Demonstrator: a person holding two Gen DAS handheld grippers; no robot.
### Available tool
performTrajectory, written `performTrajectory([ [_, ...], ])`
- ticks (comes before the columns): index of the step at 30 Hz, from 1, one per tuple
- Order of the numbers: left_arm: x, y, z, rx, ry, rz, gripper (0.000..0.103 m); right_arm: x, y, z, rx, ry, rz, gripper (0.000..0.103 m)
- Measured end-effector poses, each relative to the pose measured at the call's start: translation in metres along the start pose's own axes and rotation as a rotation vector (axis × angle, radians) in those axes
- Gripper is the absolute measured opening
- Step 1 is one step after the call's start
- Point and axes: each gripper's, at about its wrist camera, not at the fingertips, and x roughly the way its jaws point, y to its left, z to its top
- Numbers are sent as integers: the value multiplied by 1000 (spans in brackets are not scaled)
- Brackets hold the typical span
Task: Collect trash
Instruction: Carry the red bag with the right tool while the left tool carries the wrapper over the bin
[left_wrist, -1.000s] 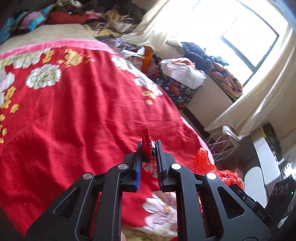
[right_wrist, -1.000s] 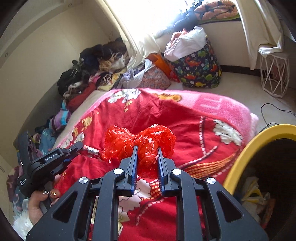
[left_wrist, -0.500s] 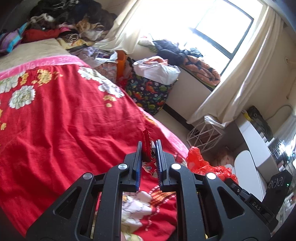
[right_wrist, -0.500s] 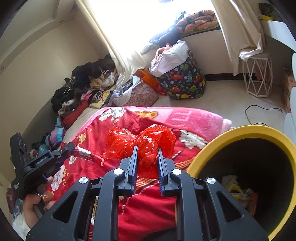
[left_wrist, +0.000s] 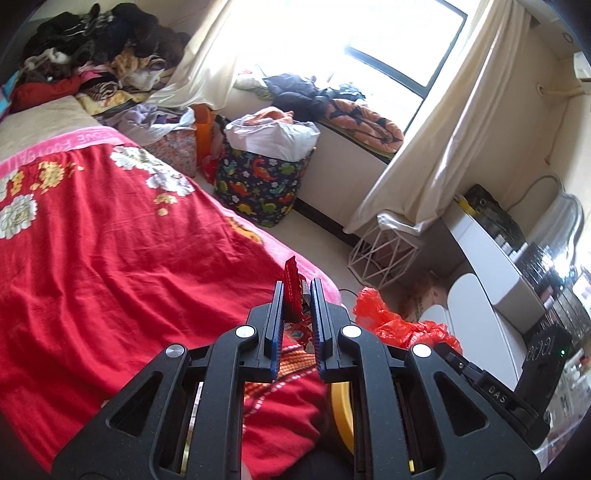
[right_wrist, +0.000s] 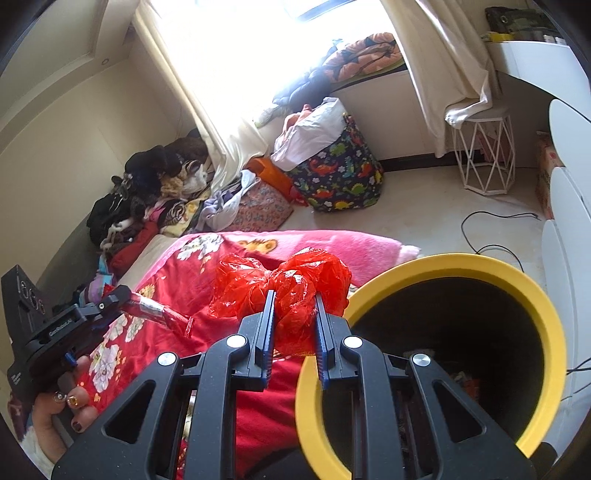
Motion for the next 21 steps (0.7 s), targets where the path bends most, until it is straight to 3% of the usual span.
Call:
performTrajectory([
  [21,8,-57,-19,120,44,-81,9,-38,-44,1,64,-59,-82,18],
])
